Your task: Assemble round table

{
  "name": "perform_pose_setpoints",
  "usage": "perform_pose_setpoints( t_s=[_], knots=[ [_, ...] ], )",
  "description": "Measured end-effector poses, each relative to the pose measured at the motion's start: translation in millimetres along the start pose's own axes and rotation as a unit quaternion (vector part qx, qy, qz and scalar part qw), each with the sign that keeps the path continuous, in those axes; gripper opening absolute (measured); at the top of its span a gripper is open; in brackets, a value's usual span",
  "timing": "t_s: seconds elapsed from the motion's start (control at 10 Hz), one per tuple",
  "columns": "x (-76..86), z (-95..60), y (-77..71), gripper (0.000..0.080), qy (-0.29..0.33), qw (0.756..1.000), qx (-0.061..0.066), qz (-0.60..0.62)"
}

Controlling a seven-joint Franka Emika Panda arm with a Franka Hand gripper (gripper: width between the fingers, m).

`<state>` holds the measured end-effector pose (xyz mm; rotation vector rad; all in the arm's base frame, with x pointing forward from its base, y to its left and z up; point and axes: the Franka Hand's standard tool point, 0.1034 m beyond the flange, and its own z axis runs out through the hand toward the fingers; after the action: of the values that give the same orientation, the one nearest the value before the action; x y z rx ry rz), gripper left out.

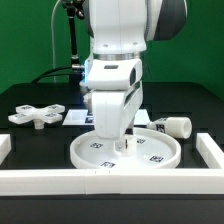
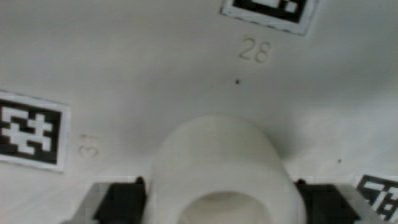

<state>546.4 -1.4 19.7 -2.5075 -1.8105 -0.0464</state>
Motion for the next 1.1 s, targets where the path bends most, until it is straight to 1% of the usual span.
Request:
perform_pose_setpoints(
  t_s=[0.5,0.8,1.0,1.1],
  knots=[
    [1.7,0.1,0.6,0.0401,0.000,1.000,0.001,0.002],
    [15.8,0.9,5.8,0.0403,0.004,1.000,0.000,-0.006],
    [27.5,1.2,5.9,0.0403,0.008,1.000,-0.001,-0.005],
    [33.6,1.5,5.1,0.0403,0.008,1.000,0.000,-0.005]
  ],
)
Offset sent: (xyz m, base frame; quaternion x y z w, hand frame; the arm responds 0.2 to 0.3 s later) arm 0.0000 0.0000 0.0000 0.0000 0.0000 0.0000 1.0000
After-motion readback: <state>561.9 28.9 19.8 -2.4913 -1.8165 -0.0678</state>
